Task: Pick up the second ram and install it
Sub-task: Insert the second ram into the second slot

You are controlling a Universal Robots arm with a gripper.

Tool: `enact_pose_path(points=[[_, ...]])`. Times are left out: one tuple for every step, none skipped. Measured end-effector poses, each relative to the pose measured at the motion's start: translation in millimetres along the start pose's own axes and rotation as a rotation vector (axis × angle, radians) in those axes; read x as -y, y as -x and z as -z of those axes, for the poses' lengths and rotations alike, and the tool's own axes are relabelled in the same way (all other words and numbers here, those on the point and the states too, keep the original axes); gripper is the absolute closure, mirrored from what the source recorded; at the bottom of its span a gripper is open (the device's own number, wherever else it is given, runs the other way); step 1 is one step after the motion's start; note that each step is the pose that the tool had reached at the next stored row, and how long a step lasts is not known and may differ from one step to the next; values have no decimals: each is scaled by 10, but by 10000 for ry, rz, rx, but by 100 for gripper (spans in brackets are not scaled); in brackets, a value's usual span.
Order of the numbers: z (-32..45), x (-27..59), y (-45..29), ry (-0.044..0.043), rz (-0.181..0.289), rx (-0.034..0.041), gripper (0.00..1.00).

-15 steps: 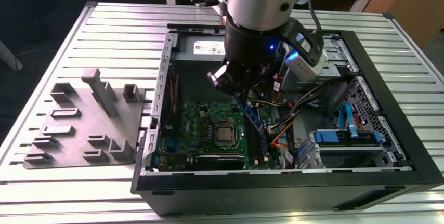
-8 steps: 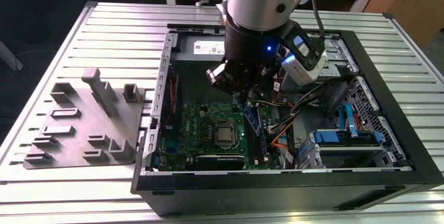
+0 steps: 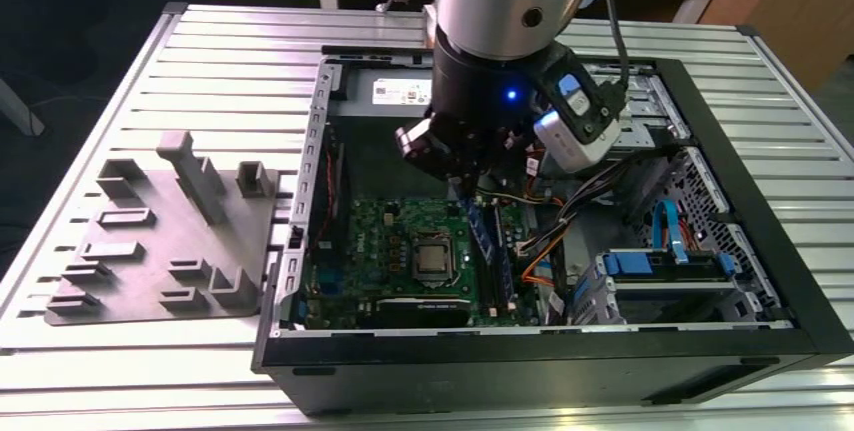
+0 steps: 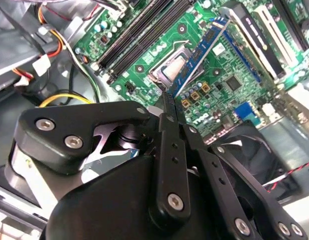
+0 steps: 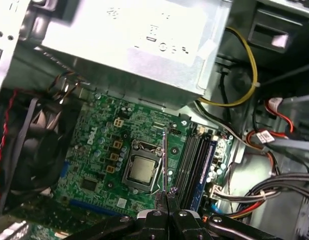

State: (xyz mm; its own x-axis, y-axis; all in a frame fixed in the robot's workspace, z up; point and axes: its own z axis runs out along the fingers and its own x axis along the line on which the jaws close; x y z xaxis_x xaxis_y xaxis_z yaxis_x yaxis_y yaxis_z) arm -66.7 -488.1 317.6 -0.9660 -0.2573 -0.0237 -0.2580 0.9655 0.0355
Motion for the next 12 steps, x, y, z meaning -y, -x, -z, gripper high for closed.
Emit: enact_pose_path(points=[[0,0,0,-3,-134,4,92],[-1,0,0,-6,-265,10,92],[-2,0,0,-9,-397,14,92],[-2,0,0,-13,-534,19,92],[-2,0,0,-17,-669,23,92],[-3,0,0,-20,-807,28,92],[-4,0,0,-23,-955,34,92],[-4,0,0,-26,-1092,38,92],[-4,0,0,-29,-1227,43,92],[-5,0,0,-32,-1361,48,92],[-6,0,0,-35,-1498,53,92],[-6,0,0,-39,-1633,58,92]])
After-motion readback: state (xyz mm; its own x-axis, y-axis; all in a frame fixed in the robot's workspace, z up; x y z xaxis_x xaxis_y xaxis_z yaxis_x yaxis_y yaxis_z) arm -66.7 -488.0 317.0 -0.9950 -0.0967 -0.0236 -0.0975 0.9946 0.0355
